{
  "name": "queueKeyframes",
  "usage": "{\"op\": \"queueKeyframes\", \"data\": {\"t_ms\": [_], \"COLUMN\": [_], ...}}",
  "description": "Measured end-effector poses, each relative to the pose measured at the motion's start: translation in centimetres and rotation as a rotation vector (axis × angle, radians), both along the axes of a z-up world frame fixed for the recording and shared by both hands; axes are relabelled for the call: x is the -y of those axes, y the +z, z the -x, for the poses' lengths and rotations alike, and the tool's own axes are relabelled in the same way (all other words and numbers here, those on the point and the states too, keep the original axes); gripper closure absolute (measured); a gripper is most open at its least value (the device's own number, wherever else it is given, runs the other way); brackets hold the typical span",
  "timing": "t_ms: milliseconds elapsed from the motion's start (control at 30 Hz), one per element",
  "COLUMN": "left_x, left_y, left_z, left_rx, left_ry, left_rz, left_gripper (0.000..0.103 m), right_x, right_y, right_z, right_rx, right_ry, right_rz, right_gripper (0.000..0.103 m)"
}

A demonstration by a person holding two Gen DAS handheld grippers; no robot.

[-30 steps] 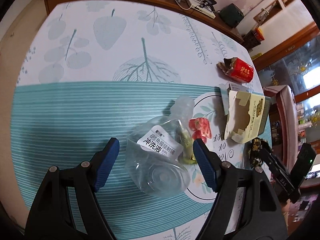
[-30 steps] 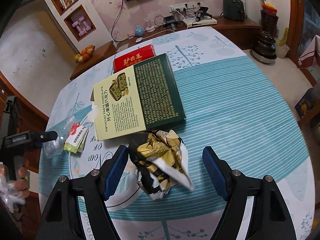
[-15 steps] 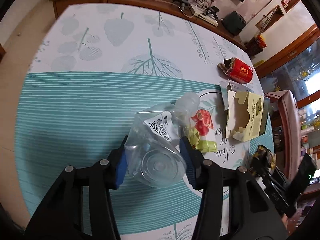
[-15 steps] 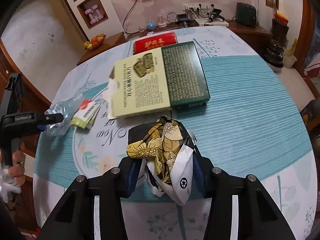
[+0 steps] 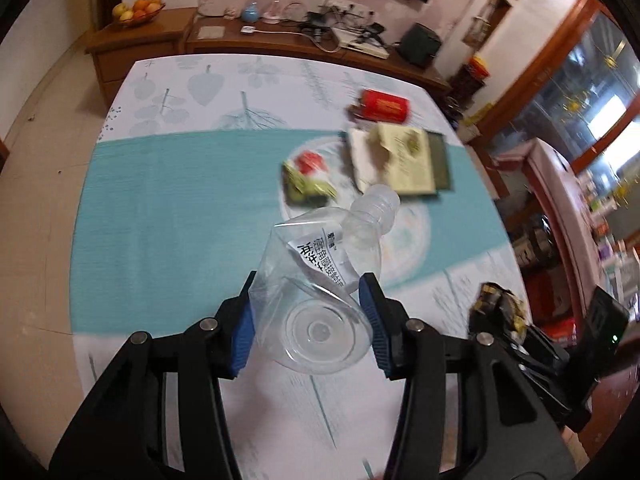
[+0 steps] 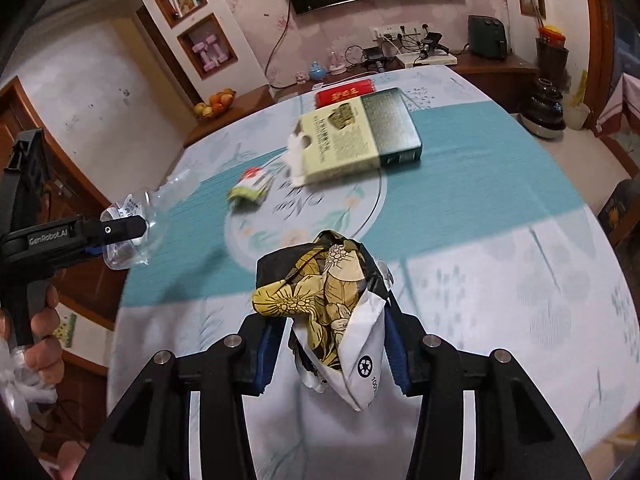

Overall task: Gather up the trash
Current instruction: 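Carry the plastic bottle and wrapper bag with both tools over the floor bin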

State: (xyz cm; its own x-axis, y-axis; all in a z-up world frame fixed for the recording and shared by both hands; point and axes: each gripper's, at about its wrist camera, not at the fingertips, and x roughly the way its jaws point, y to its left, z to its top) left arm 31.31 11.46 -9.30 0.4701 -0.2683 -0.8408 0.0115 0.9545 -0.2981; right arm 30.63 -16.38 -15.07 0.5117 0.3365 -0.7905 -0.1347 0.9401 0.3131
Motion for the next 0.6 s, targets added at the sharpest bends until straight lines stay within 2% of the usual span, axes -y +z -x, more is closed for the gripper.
{"op": "queueKeyframes", "data": {"t_ms": [167,300,467,600], "left_x": [2.1,3.9,5.7,7.6], "left_y": [2.4,3.4,3.3,2.2], "left_z": [6.8,12.4,18.2,22.8], "left_rx": [0.023,0.057,0.081,0.085], "left_ry": [-0.060,-0.090,-0.116,-0.145], "left_rz": [0.024,0.000,-0.005,-0.037], "left_gripper": [0.058,0.058,0.058,0.058], "right_x": [0.2,0.5,1.7,2.7], "right_y": [2.1,3.4,3.7,3.1], "right_z": [6.6,11.9,18.0,22.5], "right_rx": [0.019,0.037,0.026,0.019], "right_ry": [-0.009,-0.008,-0.036,-0.057], "right_rz": [-0.063,-0.092,-0.147,-0.160], "right_gripper": [0.058,0.058,0.058,0.058]}}
